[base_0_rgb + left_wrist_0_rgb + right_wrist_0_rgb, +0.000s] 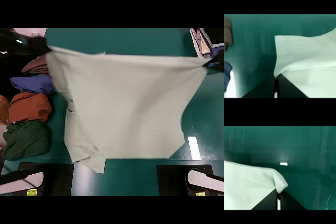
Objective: Fold the shirts.
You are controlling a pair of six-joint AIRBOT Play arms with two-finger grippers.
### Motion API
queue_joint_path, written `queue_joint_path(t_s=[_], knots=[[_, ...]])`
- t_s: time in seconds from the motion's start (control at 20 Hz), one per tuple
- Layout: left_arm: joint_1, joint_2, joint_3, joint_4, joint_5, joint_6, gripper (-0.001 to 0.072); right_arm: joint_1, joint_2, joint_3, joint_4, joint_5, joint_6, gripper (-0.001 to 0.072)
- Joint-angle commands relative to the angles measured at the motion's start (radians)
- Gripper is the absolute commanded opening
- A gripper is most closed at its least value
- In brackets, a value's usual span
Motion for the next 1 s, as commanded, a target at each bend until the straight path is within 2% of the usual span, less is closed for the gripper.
queue_joint_path(t_s=[0.0,0.05,0.1,0.15,0.2,0.25,0.4,0.6,0.8,0.95], knots=[[0.001,-0.175,-0.016,-0.017,0.090,0.023,0.0027,0.074,-0.151,-0.015,-0.025,-0.106,0.000,0.0016],[0.001,-0.188,-0.016,-0.012,0.093,0.019,0.0029,0.083,-0.183,0.017,-0.019,-0.098,0.000,0.0089],[0.001,-0.191,-0.016,-0.009,0.089,0.019,0.0127,0.087,-0.209,0.056,-0.019,-0.079,0.000,0.0390],[0.001,-0.185,-0.016,-0.008,0.079,0.019,0.0456,0.090,-0.227,0.094,-0.019,-0.046,0.000,0.0469],[0.009,-0.178,-0.015,-0.007,0.052,0.019,0.0566,0.088,-0.236,0.125,-0.019,-0.009,0.000,0.0468],[0.023,-0.166,-0.013,-0.006,-0.009,0.020,0.0500,0.087,-0.229,0.135,-0.021,0.021,0.000,0.0467],[0.075,-0.107,-0.055,-0.001,-0.186,0.027,0.0503,0.061,-0.135,0.045,-0.020,0.067,-0.021,0.0444],[0.111,0.121,-0.392,0.035,-0.183,0.013,0.0503,0.028,0.059,-0.208,-0.019,0.064,-0.034,0.0443],[0.111,0.396,-0.805,0.044,-0.182,-0.044,0.0504,0.026,0.209,-0.377,-0.019,0.023,-0.035,0.0443],[0.111,0.571,-1.033,0.037,-0.182,-0.127,0.0504,0.026,0.285,-0.456,-0.019,-0.024,-0.035,0.0443]])
